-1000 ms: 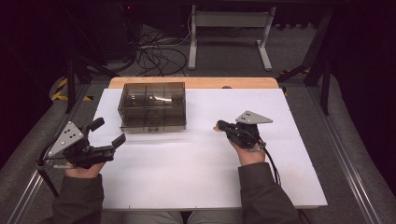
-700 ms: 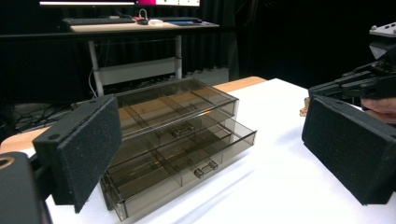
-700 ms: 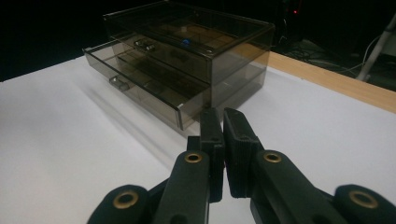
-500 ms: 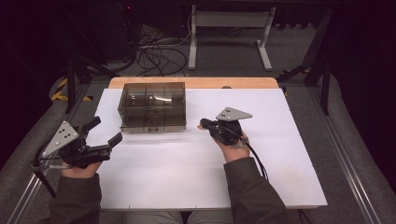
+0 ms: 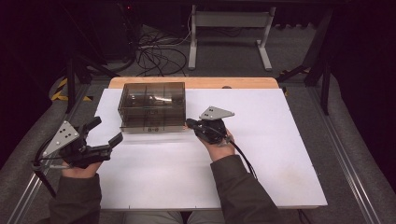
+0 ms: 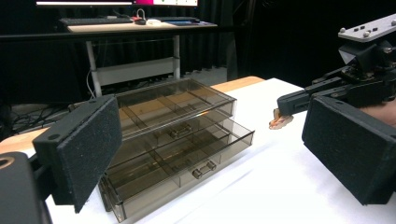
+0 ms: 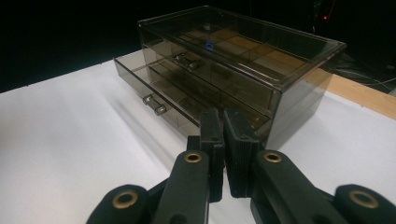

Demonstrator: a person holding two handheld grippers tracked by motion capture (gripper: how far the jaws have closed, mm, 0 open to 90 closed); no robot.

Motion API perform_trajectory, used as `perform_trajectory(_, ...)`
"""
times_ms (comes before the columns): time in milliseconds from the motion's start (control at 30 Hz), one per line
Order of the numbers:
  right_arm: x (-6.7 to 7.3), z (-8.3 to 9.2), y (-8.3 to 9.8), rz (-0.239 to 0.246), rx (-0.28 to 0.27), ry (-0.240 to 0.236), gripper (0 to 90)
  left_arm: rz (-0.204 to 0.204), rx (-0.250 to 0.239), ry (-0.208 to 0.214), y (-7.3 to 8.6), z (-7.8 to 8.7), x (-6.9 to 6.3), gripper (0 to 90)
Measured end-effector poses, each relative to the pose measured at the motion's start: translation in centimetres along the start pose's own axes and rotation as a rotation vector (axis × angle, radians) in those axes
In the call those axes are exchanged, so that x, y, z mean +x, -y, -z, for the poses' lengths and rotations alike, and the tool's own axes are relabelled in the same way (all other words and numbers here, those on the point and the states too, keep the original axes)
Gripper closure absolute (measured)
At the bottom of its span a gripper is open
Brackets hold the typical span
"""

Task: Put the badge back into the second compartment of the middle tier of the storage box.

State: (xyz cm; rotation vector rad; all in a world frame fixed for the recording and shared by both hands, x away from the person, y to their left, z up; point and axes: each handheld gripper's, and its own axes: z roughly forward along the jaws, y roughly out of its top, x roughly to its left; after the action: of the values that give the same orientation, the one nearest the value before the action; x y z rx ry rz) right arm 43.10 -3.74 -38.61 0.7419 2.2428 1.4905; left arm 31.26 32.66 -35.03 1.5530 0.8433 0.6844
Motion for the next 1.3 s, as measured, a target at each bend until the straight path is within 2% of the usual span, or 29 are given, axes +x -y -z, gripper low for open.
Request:
perform_trajectory(533,1.3,-2.7,-1.0,0.010,-0.024,-0.037,87.4,-0.001,0.007,0.004,0.1,0.0,0.2,5.8)
perform_trajectory(1300,2.1,-6.2,-1.7,-0.001,-0.062,-0.040,87.3,0.015,0.009,0.005,0.3,0.1,0.6,5.9)
